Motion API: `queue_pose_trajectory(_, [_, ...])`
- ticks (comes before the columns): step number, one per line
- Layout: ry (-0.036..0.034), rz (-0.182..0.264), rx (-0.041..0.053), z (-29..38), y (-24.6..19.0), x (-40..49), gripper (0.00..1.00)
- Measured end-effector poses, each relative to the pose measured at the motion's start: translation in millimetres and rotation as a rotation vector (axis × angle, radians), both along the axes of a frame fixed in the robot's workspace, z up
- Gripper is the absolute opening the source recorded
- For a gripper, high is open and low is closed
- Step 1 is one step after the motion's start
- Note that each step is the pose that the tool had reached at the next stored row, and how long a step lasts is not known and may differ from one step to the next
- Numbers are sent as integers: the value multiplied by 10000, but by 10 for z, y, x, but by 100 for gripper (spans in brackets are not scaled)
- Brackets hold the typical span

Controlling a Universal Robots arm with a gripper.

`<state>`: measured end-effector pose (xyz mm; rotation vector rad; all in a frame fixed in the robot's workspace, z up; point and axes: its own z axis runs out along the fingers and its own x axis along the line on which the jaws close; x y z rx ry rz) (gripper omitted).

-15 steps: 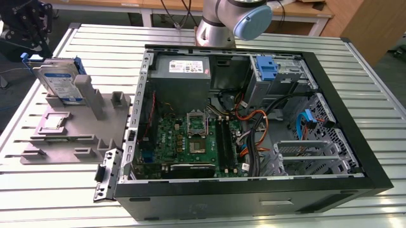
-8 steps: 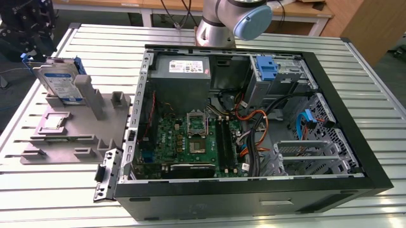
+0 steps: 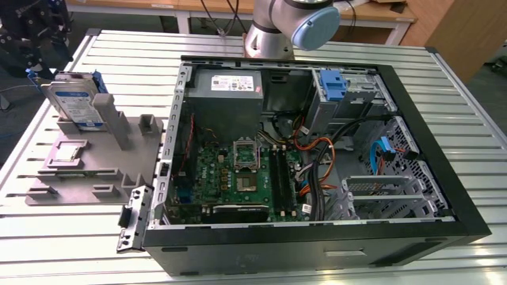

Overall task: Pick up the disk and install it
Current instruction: 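Pick up the disk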

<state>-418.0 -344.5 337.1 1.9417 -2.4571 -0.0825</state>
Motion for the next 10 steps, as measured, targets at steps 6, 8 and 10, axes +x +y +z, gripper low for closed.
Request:
queue_pose_trajectory(6, [-2,793,-2,-17,0,0,59])
queue_pose_trajectory(8, [-2,1047,-2,-25,0,0,59])
queue_pose_trajectory(10, [-3,1303,-3,-37,1,0,59])
